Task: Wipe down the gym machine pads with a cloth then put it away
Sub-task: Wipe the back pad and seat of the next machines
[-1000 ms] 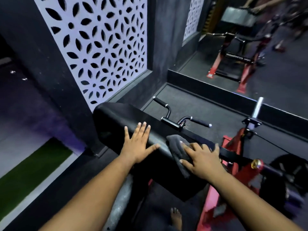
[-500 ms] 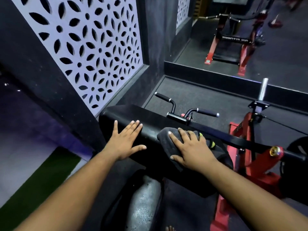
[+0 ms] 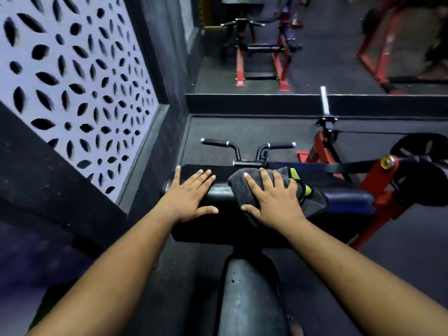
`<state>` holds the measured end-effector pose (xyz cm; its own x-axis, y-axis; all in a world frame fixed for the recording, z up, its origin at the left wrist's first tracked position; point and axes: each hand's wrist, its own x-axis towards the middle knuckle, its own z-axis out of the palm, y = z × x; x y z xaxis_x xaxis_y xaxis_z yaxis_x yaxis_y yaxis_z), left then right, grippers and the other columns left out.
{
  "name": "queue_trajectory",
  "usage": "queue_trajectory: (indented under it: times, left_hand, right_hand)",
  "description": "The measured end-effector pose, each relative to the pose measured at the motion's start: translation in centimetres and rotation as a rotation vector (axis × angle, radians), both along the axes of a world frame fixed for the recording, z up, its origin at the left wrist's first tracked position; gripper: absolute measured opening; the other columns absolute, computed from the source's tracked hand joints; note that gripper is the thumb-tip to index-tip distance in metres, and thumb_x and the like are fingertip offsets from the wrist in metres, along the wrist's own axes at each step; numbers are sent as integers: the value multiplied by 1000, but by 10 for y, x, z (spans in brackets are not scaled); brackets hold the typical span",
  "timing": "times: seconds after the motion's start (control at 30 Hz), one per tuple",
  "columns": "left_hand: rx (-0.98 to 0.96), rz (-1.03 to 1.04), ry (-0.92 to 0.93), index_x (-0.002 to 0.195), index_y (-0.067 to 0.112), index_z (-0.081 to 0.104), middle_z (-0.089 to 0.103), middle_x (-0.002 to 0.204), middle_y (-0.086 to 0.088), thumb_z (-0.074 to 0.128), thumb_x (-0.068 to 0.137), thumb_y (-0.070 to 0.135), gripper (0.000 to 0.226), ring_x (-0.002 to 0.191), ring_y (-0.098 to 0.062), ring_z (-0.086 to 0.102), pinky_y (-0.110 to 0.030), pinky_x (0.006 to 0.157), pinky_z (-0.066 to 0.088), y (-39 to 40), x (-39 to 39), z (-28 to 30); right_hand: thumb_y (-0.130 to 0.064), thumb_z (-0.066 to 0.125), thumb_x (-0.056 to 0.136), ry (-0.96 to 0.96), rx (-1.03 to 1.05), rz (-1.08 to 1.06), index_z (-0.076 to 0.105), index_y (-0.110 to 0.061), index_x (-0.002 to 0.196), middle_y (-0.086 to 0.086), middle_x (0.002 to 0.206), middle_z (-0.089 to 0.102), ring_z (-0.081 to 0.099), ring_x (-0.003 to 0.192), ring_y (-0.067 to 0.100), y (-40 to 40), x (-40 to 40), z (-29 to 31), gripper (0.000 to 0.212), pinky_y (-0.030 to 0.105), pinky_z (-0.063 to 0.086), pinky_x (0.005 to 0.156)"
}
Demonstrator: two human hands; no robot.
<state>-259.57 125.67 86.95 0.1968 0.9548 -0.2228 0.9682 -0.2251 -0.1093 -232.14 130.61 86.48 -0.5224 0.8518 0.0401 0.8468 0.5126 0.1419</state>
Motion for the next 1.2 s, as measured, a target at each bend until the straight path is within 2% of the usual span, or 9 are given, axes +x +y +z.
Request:
queue_trajectory:
  times: [0.13,0.2,0.27,0.53,0.7,0.87,1.03,1.13,1.2]
  left_hand:
    - [7,-243,34,162,21,-8,-9,171,3,-19,67,93,120,158,-14,-8,-72,116,-13,14,-17,0]
    - [-6,-325,24,162,22,-9,-10,171,4,-17,70,93,116,157,-14,-9,-70,117,-13,22,-24,3]
    - [13,-372,-24,162,26,-7,-9,171,4,-12,75,93,110,157,-14,-10,-67,120,-13,28,-26,2]
    - [-42,-351,-201,160,33,-15,-20,168,10,-5,82,91,98,155,-11,-19,-58,125,-5,31,-29,0]
    - [-173,-432,-298,152,41,-27,-31,163,18,-2,78,93,94,152,-5,-25,-54,126,-6,45,-38,5]
    - [-278,-561,-431,154,39,-23,-30,161,26,11,84,85,90,149,4,-26,-55,126,-4,62,-46,4]
    - [-333,-642,-489,153,37,-20,-18,167,17,17,89,72,81,152,4,-19,-58,126,-1,67,-51,3]
    - [-232,-723,-386,158,36,-13,-20,166,17,18,89,73,84,155,-4,-14,-59,126,5,63,-46,-2]
    - [-142,-750,-319,161,35,-9,-18,167,13,19,89,75,87,157,-12,-10,-61,125,9,61,-45,-5]
  right_hand:
    - [-87,12,83,-27,-53,-149,-6,-46,159,6,172,5,9,155,39,-9,-13,2,88,76,14,109]
    - [-89,17,83,-30,-95,-216,-14,-50,156,2,172,-10,-11,155,40,-12,-16,2,88,87,-2,103]
    - [-90,21,82,38,-119,-314,-14,-53,155,0,170,-19,-24,152,43,-18,-20,-2,90,90,-4,99]
    - [-91,27,78,402,53,-693,21,-47,159,4,172,5,2,155,43,-46,-75,-37,92,88,18,101]
    - [-86,28,84,649,133,-970,22,-44,159,6,172,5,12,152,45,-57,-134,-50,87,80,31,98]
    - [-79,24,93,957,241,-1242,11,-42,162,6,172,4,19,153,42,-75,-222,-75,79,64,40,104]
    - [-76,21,95,1209,243,-1385,-7,-45,159,2,173,-2,16,155,34,-96,-312,-88,76,59,35,111]
    - [-81,30,89,1306,297,-1376,-13,-51,157,0,172,-5,6,158,32,-93,-310,-103,85,56,23,118]
    - [-86,30,87,1417,368,-1399,-8,-53,157,2,173,0,8,157,31,-88,-288,-128,87,53,19,121]
